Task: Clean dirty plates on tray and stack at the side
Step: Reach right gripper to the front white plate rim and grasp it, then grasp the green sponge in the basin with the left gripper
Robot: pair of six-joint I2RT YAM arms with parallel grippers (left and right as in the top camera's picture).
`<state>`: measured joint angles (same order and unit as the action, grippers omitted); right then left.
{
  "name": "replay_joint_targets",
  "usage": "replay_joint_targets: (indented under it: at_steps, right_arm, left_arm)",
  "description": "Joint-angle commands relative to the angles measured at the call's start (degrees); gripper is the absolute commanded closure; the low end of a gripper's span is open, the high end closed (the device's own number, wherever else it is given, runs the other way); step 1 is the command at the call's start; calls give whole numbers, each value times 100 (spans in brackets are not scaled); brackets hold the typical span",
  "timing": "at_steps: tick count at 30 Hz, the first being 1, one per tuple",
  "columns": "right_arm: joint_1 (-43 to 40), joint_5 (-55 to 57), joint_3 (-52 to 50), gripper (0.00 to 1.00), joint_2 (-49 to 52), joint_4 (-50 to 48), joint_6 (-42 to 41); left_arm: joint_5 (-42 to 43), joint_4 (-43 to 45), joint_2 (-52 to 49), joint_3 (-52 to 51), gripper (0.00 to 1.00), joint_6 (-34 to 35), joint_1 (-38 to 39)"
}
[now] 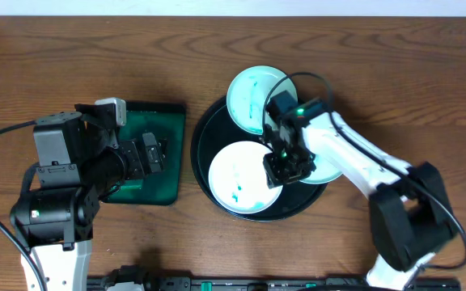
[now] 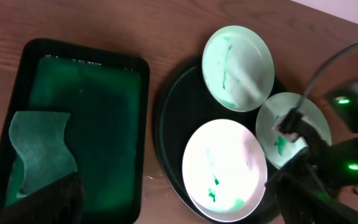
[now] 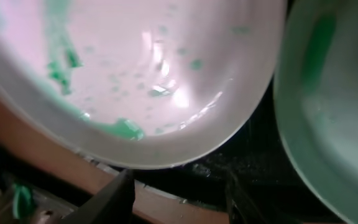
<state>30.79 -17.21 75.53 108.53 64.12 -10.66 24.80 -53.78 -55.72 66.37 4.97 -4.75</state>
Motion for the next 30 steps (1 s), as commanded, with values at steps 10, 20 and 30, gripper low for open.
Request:
replay_joint_targets:
  at_steps: [10, 20, 30]
  right_arm:
    - [-192, 796, -33, 69, 505, -752, -538]
    - [-205, 999, -33, 99, 505, -1412, -737]
    - [-339, 1438, -33, 99, 505, -1576, -1617]
  left_arm:
    - [70, -13, 0, 127, 2, 48, 22]
    - [-44, -44, -50, 125, 2, 48, 24]
    - [-2404, -494, -1379, 109, 18, 1106, 22]
